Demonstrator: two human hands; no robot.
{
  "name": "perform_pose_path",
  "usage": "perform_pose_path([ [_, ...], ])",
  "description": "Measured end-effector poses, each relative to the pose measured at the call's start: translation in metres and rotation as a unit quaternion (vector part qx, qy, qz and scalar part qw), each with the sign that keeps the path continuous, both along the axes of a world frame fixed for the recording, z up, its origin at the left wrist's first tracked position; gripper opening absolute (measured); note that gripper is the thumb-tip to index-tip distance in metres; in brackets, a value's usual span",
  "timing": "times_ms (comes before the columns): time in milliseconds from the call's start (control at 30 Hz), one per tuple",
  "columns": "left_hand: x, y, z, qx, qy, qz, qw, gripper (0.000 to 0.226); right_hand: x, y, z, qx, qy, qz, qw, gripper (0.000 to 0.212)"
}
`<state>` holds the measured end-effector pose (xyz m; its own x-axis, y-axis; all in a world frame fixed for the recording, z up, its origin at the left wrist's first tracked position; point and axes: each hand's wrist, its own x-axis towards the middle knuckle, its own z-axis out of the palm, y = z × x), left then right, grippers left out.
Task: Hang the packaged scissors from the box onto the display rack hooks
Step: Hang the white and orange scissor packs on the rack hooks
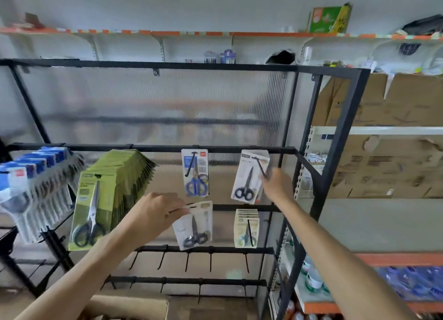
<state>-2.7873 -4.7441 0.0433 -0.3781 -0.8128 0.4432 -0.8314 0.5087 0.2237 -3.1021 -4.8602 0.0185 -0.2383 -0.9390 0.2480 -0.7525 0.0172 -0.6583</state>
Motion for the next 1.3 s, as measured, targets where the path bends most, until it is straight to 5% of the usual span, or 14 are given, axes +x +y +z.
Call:
perform_pose_path([
  [200,0.011,0.015,-0.031,0.057,-0.017,-0.02,0.998,0.014,0.029,0.123,-0.079,0.053,-0.024,0.203,0.977,0.063],
  [367,-0.021,0.023,-0.036,0.079,-0.011,-0.008,0.997,0.018,0.059,0.15,-0.078,0.057,-0.095,0.311,0.944,0.052],
  [533,-0.029,0.023,-0.043,0.103,-0.005,-0.03,0.994,0.025,0.063,0.156,-0.073,-0.036,-0.157,0.283,0.946,0.023],
  [667,-0.033,0.024,-0.05,0.086,0.02,-0.036,0.995,0.068,0.053,0.158,-0.067,-0.062,-0.159,0.287,0.943,0.013],
  [833,-0.057,0.035,-0.031,0.073,0.089,-0.014,0.993,0.048,0.016,0.145,-0.03,-0.095,-0.096,0.265,0.955,0.024],
  [1300,-0.115,0.026,-0.012,0.083,-0.015,-0.034,0.996,0.051,-0.031,0.063,0.028,-0.065,-0.036,0.104,0.992,0.024],
])
